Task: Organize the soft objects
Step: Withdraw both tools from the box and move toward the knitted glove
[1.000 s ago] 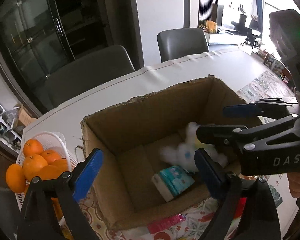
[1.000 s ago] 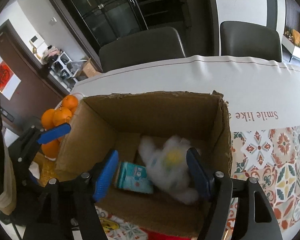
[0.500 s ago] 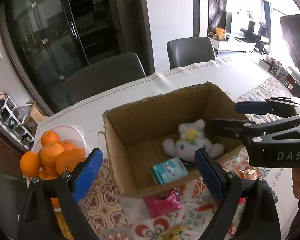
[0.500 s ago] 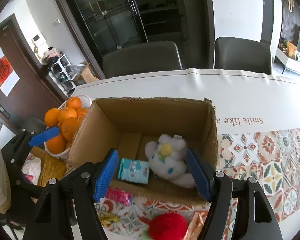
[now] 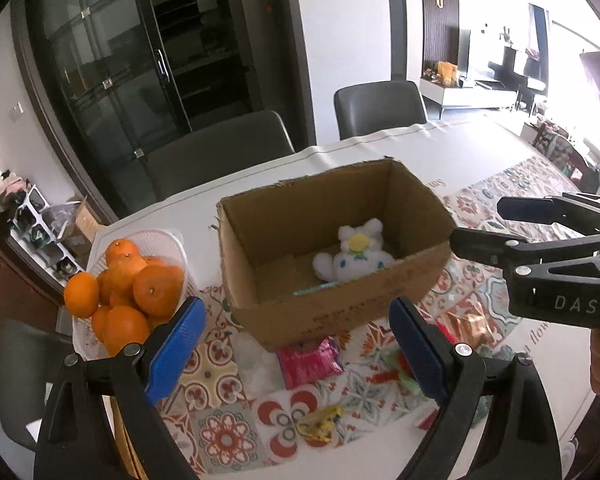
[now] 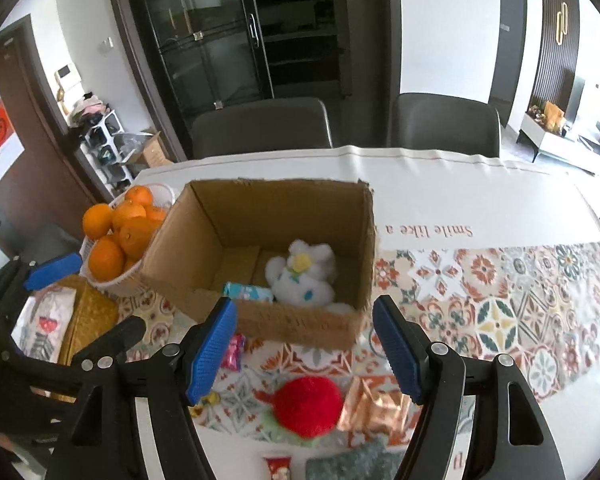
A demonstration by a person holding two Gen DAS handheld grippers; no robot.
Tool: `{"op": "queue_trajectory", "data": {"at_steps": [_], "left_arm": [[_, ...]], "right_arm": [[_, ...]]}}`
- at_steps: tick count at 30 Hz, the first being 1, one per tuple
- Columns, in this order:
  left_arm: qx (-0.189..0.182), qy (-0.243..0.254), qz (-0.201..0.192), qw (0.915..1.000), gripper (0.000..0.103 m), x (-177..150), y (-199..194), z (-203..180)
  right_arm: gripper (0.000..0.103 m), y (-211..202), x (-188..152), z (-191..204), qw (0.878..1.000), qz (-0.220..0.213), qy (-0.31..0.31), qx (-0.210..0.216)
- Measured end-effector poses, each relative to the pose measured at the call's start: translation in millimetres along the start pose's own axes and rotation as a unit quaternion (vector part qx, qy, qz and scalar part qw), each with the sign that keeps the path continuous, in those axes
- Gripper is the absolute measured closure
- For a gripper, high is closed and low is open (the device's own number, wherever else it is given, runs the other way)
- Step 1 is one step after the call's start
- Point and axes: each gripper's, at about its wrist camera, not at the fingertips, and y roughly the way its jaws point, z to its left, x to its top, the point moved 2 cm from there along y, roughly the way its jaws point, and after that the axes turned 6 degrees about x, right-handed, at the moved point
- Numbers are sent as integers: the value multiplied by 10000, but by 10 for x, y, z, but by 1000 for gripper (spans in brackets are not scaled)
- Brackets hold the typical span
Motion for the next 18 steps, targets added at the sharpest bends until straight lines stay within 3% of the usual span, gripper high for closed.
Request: {"op": "queue_trajectory", "data": {"at_steps": [18], "left_arm": [[-211,35,282,9994,7,-440,-337,-640]], "right_arm": [[31,-450,-720,-349,9996,158,168,-145]]}}
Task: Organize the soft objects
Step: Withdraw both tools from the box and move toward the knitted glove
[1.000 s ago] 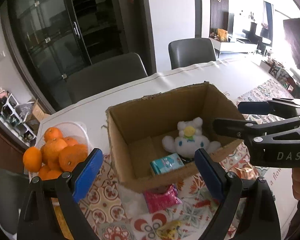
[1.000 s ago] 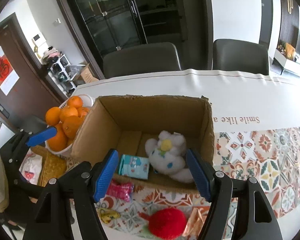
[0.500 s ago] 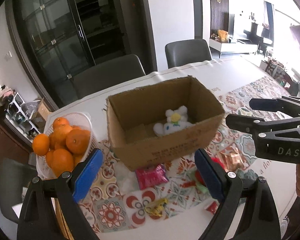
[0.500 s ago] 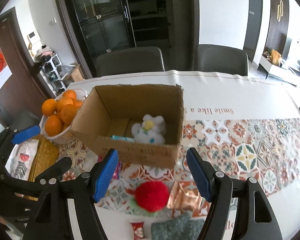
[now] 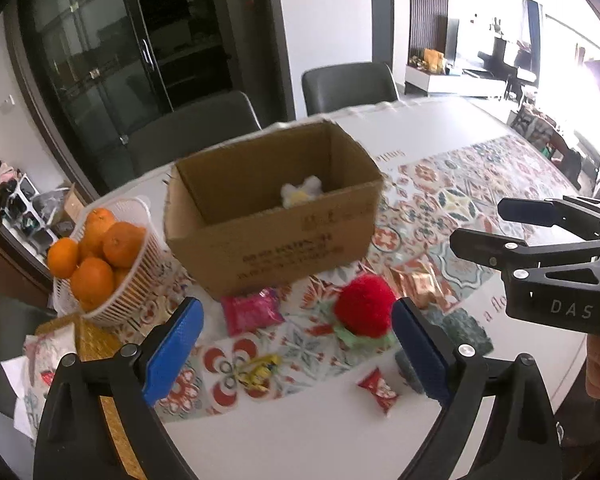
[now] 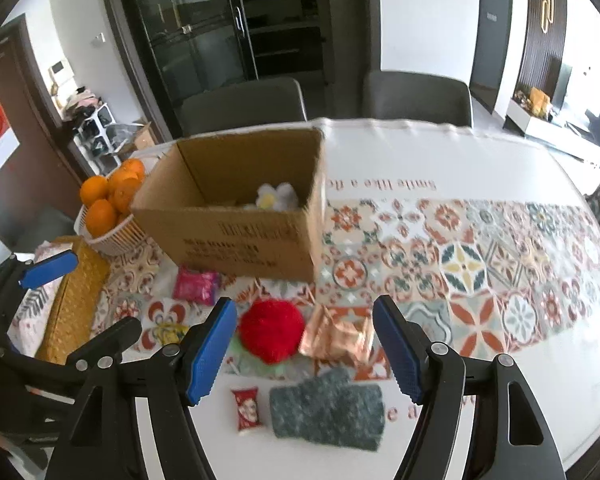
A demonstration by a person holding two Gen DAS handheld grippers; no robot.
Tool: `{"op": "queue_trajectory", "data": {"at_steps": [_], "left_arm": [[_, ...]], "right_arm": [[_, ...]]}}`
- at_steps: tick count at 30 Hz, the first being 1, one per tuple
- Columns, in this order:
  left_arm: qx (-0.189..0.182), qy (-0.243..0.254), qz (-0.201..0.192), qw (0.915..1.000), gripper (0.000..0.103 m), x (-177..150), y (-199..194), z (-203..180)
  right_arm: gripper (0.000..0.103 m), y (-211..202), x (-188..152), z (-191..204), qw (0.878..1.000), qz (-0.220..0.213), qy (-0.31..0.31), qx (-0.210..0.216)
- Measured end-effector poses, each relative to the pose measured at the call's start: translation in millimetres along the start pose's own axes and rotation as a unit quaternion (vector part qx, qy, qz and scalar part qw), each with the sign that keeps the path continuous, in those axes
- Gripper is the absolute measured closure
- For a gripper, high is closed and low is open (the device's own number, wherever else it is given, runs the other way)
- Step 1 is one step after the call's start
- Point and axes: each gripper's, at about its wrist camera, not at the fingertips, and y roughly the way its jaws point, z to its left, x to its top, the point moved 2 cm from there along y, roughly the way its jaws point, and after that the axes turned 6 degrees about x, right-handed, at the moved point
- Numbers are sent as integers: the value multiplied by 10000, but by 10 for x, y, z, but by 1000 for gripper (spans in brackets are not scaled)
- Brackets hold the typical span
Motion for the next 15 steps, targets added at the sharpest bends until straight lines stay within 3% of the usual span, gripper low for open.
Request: {"op": "queue_trajectory", "data": {"at_steps": [8,15], "left_arm": [[-67,-35,313,9995,7,-180,94,-230],[-166,-163,823,9963,7,-406,311,-357]], "right_arm": [[31,58,-275,-232,9993,298,229,-39],[31,190,-545,-314,9973,671,287,-41]]}}
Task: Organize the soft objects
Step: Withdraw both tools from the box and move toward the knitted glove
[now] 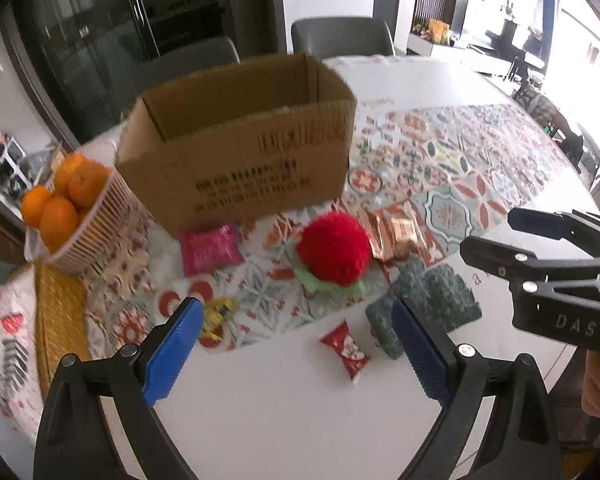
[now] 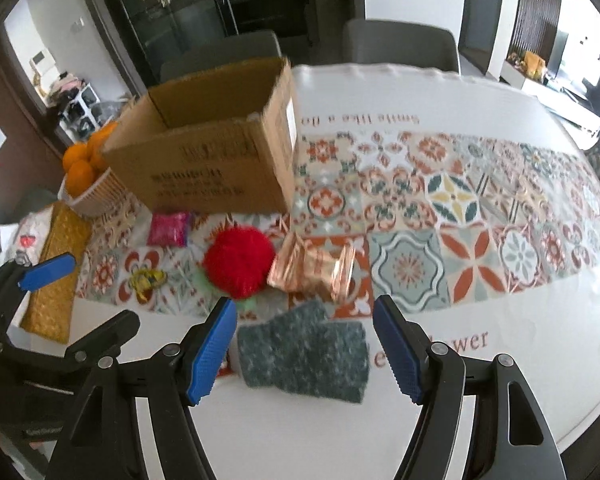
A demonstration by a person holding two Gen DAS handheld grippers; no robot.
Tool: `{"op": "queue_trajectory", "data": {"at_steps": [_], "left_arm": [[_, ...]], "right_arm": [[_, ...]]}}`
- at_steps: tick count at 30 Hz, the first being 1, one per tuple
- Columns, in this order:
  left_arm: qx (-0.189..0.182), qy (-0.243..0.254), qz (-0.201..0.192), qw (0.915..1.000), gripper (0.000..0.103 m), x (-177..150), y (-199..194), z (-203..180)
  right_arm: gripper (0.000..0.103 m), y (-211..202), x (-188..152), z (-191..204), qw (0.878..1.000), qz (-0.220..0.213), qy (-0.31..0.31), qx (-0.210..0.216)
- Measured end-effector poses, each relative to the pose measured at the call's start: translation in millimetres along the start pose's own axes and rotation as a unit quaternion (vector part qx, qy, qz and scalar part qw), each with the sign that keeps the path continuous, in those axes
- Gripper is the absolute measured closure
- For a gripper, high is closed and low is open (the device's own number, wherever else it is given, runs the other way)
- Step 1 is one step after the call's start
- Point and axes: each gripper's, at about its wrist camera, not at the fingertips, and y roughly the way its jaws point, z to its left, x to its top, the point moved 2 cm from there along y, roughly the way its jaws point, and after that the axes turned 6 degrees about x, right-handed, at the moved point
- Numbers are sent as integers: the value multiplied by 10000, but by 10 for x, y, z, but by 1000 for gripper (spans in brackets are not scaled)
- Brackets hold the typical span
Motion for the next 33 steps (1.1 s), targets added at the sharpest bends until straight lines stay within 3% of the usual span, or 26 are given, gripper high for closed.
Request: {"op": "queue_trajectory", "data": {"at_steps": [23,33], "left_arm": [[55,-481,992,9939,7,-337,695,-210],[-48,-637,1275,9898,21,-436,924,-263]], "right_arm": [[33,616,-397,-351,9947,905,474,135],[33,808,-492,-462,9920,1093,612,149]]}}
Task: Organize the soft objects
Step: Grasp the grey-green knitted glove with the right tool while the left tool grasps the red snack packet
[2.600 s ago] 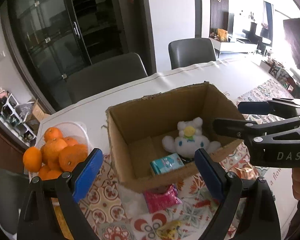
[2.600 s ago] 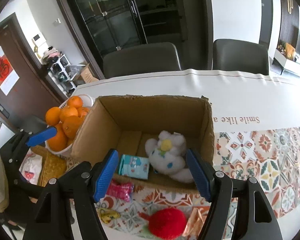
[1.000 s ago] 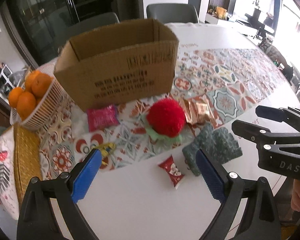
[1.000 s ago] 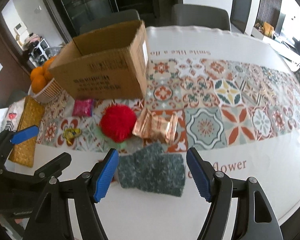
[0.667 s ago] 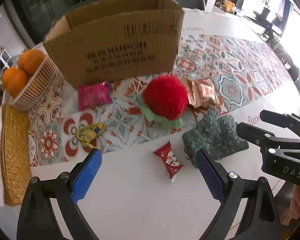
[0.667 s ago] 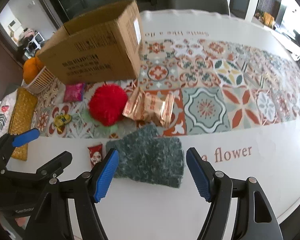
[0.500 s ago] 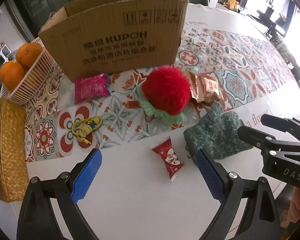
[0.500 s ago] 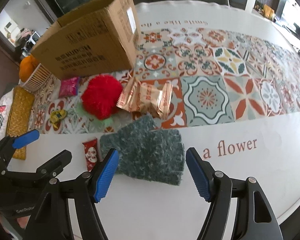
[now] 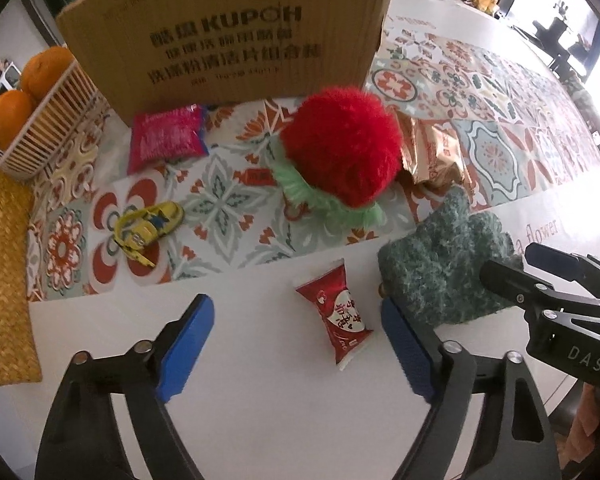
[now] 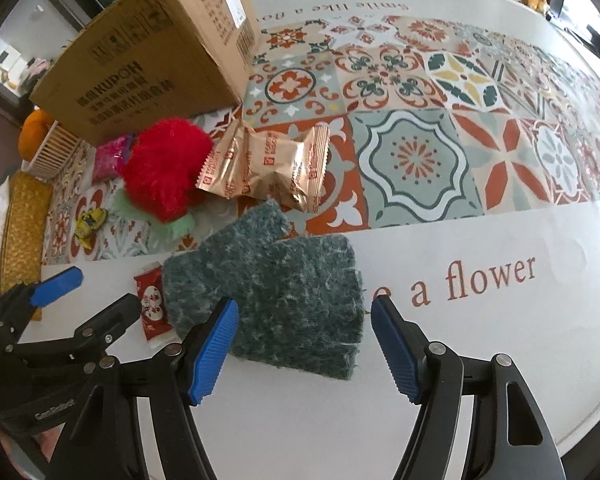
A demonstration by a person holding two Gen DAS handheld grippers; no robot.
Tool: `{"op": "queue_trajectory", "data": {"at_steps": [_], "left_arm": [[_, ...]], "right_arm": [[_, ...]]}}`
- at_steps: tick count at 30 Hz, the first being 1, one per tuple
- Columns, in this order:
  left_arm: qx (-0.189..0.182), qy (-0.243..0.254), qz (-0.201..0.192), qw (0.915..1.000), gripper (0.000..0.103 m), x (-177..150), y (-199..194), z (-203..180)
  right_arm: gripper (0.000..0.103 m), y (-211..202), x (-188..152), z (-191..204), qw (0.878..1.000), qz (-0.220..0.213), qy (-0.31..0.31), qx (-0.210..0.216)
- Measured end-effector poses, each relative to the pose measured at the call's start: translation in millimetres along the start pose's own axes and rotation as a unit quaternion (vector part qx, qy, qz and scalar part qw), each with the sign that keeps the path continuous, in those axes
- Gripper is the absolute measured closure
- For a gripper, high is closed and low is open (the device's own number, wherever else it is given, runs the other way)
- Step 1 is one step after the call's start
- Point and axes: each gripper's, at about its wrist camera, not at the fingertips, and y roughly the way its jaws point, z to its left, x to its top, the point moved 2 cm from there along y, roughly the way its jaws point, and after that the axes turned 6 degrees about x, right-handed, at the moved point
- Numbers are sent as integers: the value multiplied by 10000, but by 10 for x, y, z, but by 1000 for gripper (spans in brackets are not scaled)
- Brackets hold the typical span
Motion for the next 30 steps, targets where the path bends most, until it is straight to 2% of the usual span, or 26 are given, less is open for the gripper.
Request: {"op": "queue_trajectory", "data": {"at_steps": [8,13,17,22,25,30], "left_arm": [[-244,-121,224,9994,32,-36,169,-77],[-427,-190,344,9983,46,-50,252,-105],[-479,-229,319,9981,57,-64,270,-113],[-527,-64,273,9982,78,-65,255,-139],[-651,27,260,9975,79,-69,250,-152],[-909,107,160,9957,80,-102,235,-111]], "right_arm": [[33,134,-64,-32,9993,73,104,350],[32,251,-97,-99,9981,253,319,466],[34,231,-108,-77,9983,168,305,477],[57,217,-139,-73,9982,65,284,530],[67,201,-155,-51,9977,24,256,622],[72,130,-192,114,9984,-215,-19,526]]}}
